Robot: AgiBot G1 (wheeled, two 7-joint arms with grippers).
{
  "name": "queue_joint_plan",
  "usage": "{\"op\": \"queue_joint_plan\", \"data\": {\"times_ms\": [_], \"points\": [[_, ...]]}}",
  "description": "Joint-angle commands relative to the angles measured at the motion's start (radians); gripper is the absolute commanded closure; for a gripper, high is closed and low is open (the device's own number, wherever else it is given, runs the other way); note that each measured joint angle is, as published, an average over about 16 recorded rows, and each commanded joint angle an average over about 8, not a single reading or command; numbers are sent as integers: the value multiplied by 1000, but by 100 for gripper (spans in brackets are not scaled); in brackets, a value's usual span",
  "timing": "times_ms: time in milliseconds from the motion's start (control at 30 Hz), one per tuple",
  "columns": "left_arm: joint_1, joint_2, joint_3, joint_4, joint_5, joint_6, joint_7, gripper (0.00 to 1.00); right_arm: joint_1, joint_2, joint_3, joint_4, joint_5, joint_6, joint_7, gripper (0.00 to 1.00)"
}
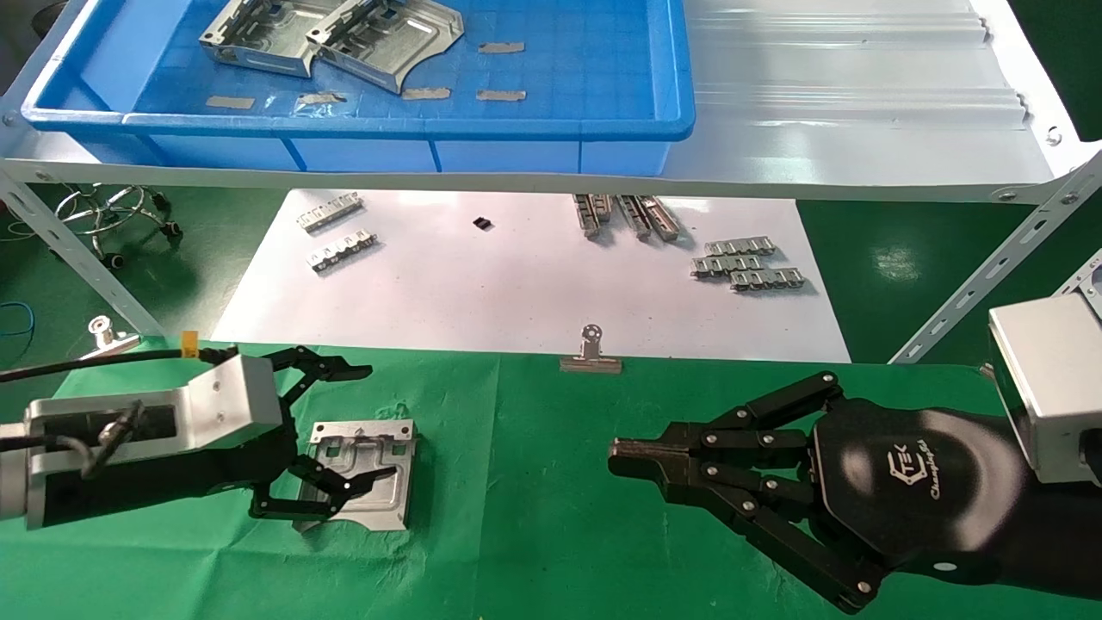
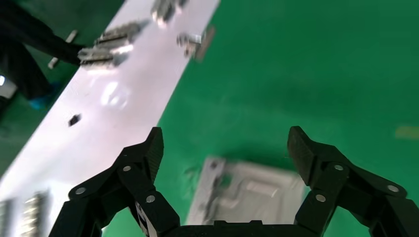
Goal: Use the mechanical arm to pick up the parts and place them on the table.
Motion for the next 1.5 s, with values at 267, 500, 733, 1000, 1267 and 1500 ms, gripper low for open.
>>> {"op": "queue_joint_plan", "data": {"times_ms": [267,500,733,1000,1267,1500], "points": [[136,-31,-93,13,-278,-8,-16,0,0,0,0,0,0,0,0,100],[196,-35,-155,25,-413,7,2,0,0,0,0,0,0,0,0,57],[186,-28,-173,30,-411,59,-9,0,0,0,0,0,0,0,0,0],[175,-17,-197,36,-414,124,-29,0,0,0,0,0,0,0,0,0],[164,-6,-221,42,-416,189,-48,0,0,0,0,0,0,0,0,0],[154,4,-242,48,-418,246,-65,0,0,0,0,0,0,0,0,0]]}}
